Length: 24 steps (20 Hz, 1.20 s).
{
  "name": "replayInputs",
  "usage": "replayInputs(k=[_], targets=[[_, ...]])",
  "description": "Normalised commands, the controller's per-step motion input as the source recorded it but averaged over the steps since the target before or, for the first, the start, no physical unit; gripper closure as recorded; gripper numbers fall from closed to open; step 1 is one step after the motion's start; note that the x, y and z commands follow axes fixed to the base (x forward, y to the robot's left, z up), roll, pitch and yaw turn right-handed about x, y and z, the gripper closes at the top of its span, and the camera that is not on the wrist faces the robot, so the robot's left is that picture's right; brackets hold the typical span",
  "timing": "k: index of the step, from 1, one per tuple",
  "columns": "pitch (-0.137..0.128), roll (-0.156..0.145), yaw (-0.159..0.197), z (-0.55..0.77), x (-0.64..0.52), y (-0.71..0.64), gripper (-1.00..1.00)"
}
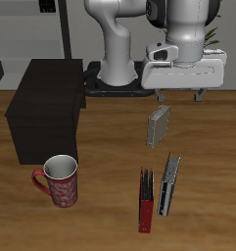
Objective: Place the striped book in the top region of the shelf
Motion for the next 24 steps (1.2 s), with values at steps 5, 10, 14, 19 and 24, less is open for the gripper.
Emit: replayInputs(k=[5, 10, 14, 19, 24], targets=[[-0.01, -0.01, -0.021, -0.03, 0.2, 0.04, -1.0], [-0.02, -0.018, -0.012, -0.1, 0.24, -0.1, -1.0], [0.018, -0.011, -0.011, -0.25, 0.16, -0.07, -1.0], [0.013, 0.004, 0.011, -0.4, 0.15, -0.01, -1.0], [0.008, -0.005, -0.008, -0.26, 0.15, -0.01, -1.0]])
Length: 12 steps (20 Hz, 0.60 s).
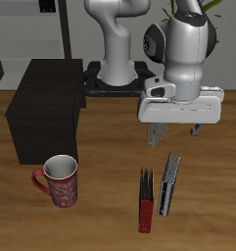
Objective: Place the striped book in the top region of the shelf
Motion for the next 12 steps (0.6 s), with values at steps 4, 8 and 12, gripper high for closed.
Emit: replayInputs(k=[4, 8, 12], targets=[[-0.012, 0.004, -0.03, -0.23, 0.18, -0.04, -1.0], [-0.006, 0.022, -0.042, -0.17, 0.09, -0.03, -1.0], [0.002, 0.01, -0.011, -0.19, 0.06, 0.02, -1.0]])
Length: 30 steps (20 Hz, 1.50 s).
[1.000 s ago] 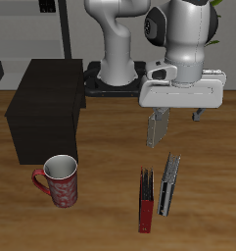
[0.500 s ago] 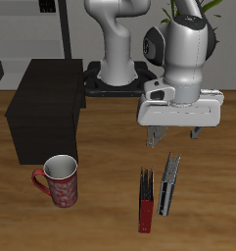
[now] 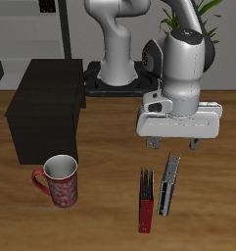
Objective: Place the striped book in the top region of the shelf
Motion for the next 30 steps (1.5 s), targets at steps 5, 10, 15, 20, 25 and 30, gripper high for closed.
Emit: replayInputs(k=[5, 10, 15, 20, 25, 30], targets=[[0.024, 0.016, -0.014, -0.35, 0.07, 0.09, -1.0], [0.014, -0.008, -0.015, -0.21, 0.05, -0.01, -1.0], [0.036, -0.002, -0.008, -0.29, 0.04, -0.08, -1.0], [0.042, 0.029, -0.02, -0.28, 0.01, 0.06, -1.0], [0.047, 0.037, -0.029, -0.25, -0.02, 0.13, 1.0], [0.002, 0.017, -0.007, -0.03, -0.01, 0.05, 1.0]])
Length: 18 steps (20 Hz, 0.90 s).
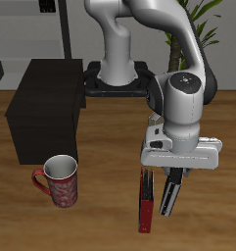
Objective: Place the striped book in the top region of the shelf
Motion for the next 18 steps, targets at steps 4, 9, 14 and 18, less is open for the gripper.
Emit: replayInputs(k=[4, 9, 14, 18], targets=[[-0.013, -0.006, -0.008, 0.1, -0.01, -0.04, 1.0], [-0.027, 0.01, 0.021, 0.2, -0.14, 0.0, 1.0], [-0.044, 0.045, 0.044, 0.29, -0.34, 0.14, 1.0], [-0.045, 0.037, 0.035, 0.3, -0.34, 0.15, 1.0]])
